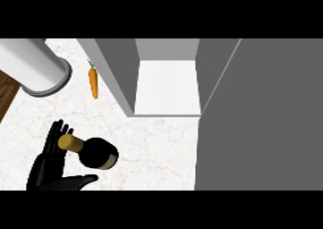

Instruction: Pick up the wine, place it into the cabinet and close the cabinet

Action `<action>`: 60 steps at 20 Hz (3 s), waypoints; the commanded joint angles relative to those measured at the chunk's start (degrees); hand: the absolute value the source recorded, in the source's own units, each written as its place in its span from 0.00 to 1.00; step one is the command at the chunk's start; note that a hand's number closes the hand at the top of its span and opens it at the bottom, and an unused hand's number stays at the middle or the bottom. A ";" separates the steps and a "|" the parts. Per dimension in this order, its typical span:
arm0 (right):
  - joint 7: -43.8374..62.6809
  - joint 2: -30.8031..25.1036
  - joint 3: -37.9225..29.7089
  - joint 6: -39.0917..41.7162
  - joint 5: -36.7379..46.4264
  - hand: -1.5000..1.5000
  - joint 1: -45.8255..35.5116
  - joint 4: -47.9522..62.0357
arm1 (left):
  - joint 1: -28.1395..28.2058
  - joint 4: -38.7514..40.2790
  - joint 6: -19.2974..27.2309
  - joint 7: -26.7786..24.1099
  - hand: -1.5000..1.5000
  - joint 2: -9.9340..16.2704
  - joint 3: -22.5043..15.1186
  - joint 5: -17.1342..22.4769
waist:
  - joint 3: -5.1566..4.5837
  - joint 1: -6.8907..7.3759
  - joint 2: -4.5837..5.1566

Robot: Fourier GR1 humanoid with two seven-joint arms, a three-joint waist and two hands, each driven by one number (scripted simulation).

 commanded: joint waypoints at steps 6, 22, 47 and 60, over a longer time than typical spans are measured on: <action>-2.02 0.98 0.67 1.25 0.56 0.00 2.19 -0.92 | -7.48 19.38 -2.98 -10.16 0.00 1.24 2.84 -1.05 | -0.01 -0.20 0.03; 0.53 1.08 0.91 -0.04 1.27 0.00 -1.23 0.52 | -15.16 39.08 -6.21 -21.48 0.00 -0.30 4.50 0.30 | -0.02 -0.10 0.07; -2.89 2.70 3.12 0.42 5.66 0.00 1.31 1.24 | -20.44 50.30 -11.01 -29.67 1.00 0.66 1.57 -1.14 | -0.01 -0.13 0.03; 2.09 -0.92 -2.07 0.89 -0.10 0.00 -2.67 0.73 | -9.35 41.83 -15.93 -34.67 1.00 1.56 -0.74 0.30 | 0.01 0.33 -0.04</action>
